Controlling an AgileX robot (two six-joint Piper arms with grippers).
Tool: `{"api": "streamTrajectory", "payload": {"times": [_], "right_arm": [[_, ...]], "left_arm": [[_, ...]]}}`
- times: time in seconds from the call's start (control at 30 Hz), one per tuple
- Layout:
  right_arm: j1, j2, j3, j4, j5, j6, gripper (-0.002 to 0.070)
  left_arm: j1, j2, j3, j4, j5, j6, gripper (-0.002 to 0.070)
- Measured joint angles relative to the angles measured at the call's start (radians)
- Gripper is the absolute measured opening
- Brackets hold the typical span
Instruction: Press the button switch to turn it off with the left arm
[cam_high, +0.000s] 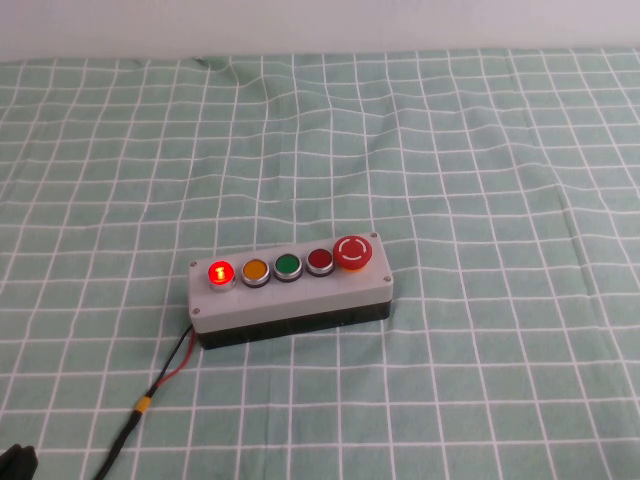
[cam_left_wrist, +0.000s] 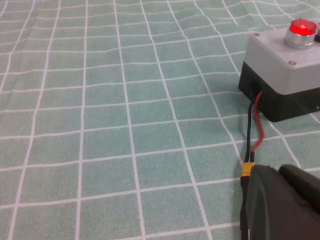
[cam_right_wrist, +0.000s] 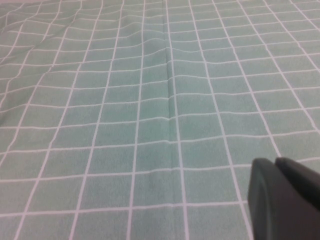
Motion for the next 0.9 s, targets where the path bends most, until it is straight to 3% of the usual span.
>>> {"api": "streamTrajectory", "payload": {"times": [0.27, 0.7, 0.9], "right_arm": [[0.000, 0.000, 0.000, 0.000, 0.000, 0.000, -0.0017], [0.000, 0.000, 0.000, 0.000, 0.000, 0.000, -0.0017], [0.000, 0.000, 0.000, 0.000, 0.000, 0.000, -0.0017]], "left_arm": [[0.000, 0.000, 0.000, 0.000, -0.057, 0.000, -0.0002], [0.000, 0.000, 0.000, 0.000, -0.676, 0.000, -0.0002], [0.000, -0.001, 0.000, 0.000, -0.744, 0.000, -0.0002]]}}
